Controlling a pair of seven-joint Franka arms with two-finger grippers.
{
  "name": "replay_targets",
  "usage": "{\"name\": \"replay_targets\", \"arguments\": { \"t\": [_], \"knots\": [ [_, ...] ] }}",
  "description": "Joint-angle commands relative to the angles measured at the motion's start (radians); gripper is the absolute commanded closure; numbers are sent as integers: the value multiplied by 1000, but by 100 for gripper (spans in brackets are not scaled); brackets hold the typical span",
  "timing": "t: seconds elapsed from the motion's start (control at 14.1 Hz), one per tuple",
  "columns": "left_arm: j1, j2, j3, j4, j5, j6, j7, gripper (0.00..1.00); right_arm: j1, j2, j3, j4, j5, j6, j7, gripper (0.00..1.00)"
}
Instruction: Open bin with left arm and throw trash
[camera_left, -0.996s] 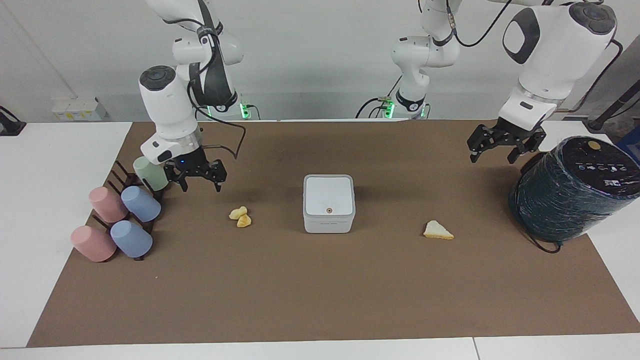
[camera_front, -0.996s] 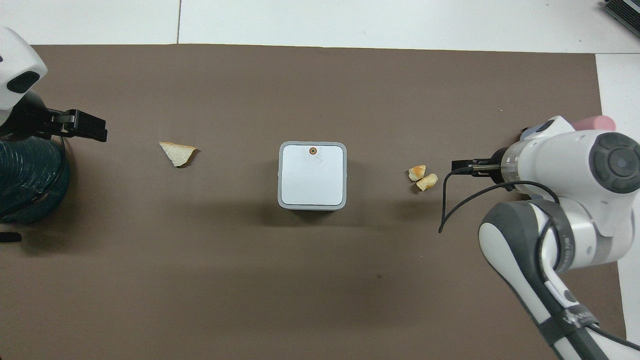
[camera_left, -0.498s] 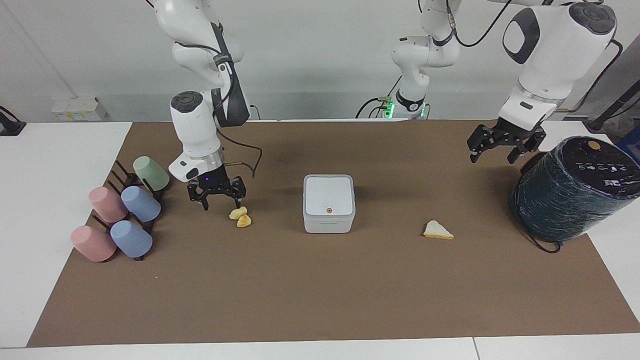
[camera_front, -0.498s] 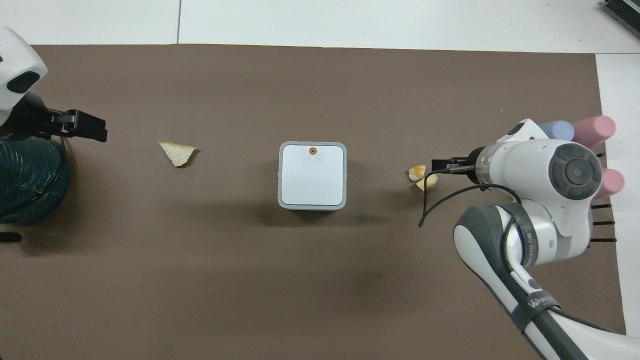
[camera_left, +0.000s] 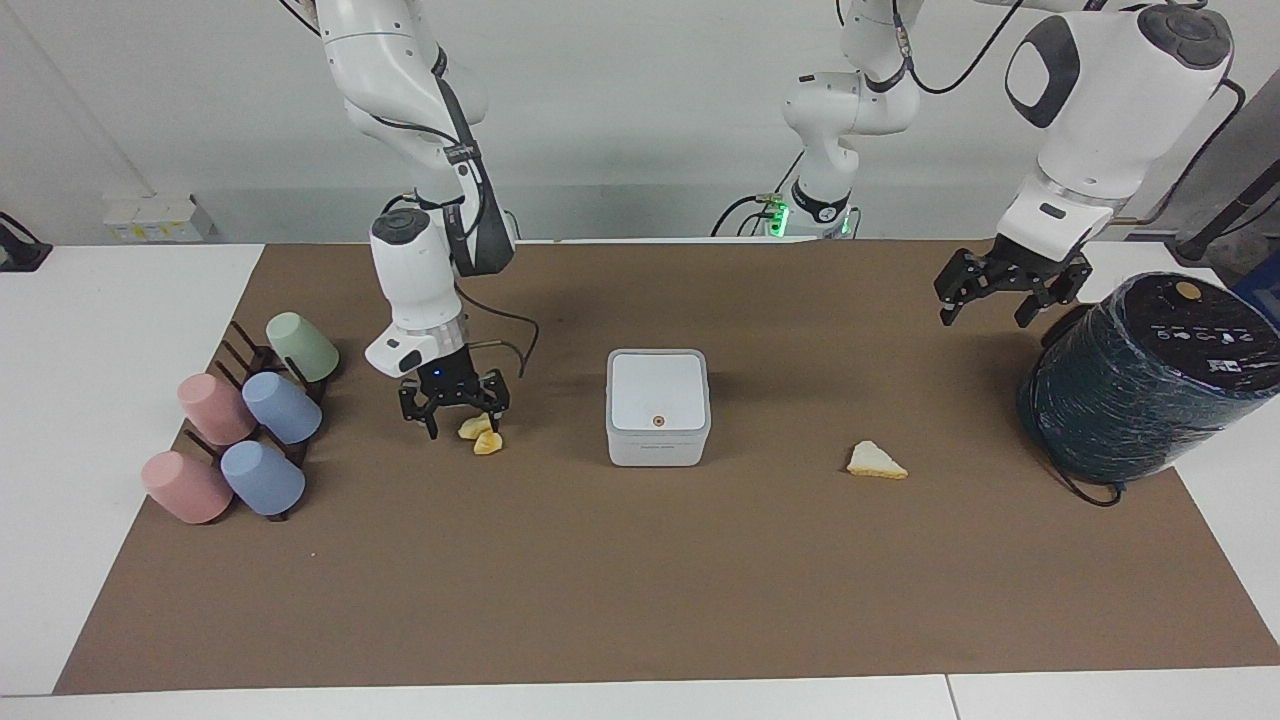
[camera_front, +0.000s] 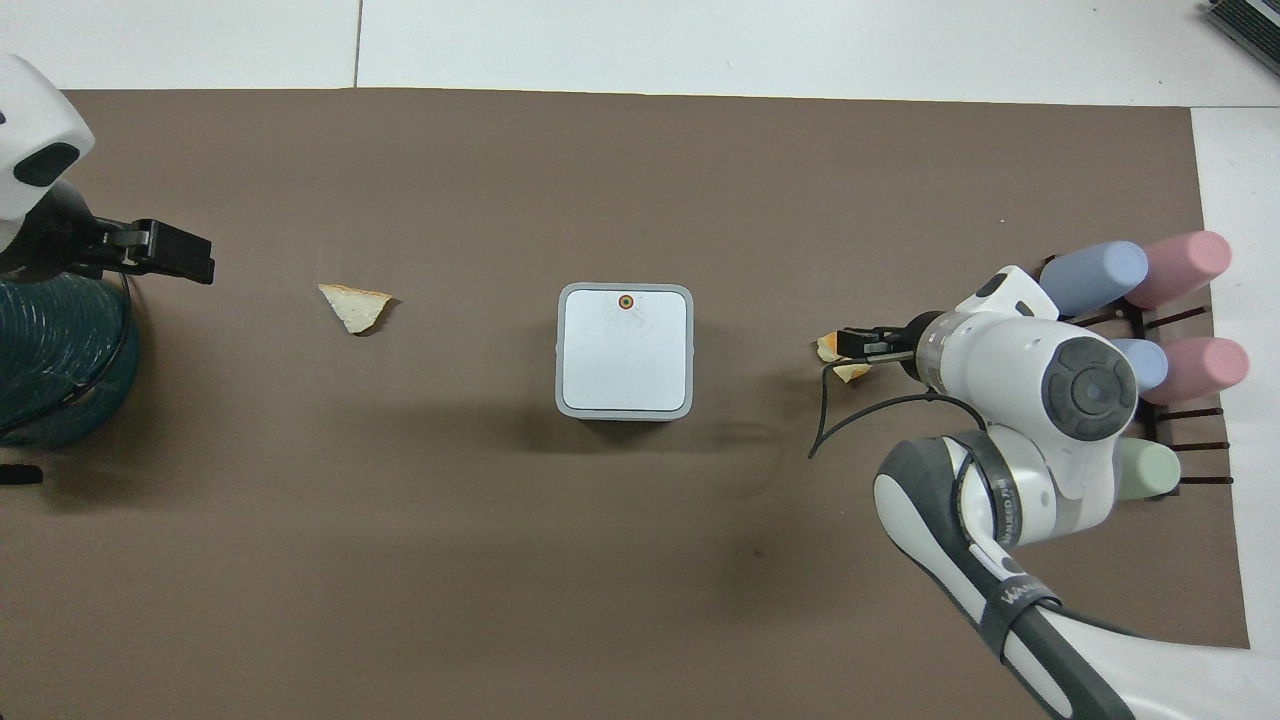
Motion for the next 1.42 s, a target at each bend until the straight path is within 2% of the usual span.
{"name": "replay_targets", "arguments": {
  "t": [0.0,0.57,0.78,0.93,1.07,1.14,1.28,1.35],
  "knots": [
    [0,-29,-1,-32,24,-1,4,0,3,-20,-2,-41,18,22,-40,0],
    [-1,-29,-1,-32,24,-1,4,0,3,-26,-2,-62,16,23,-86,0],
    [0,-29,-1,-32,23,-1,4,0,3,-26,-2,-62,16,23,-86,3],
    [-1,-29,-1,-32,24,-1,4,0,5,-26,-1,-62,16,22,-89,21],
    [0,-29,-1,-32,24,-1,4,0,5,-26,-2,-62,16,23,-107,48],
    [0,-29,0,-32,24,-1,4,0,3,-26,-2,-62,16,23,-112,66],
    [0,-29,-1,-32,24,-1,4,0,3,-26,-2,-62,16,22,-112,94],
    [-1,-29,-1,-32,24,-1,4,0,3,-27,-2,-62,16,17,-112,100]
  ]
}}
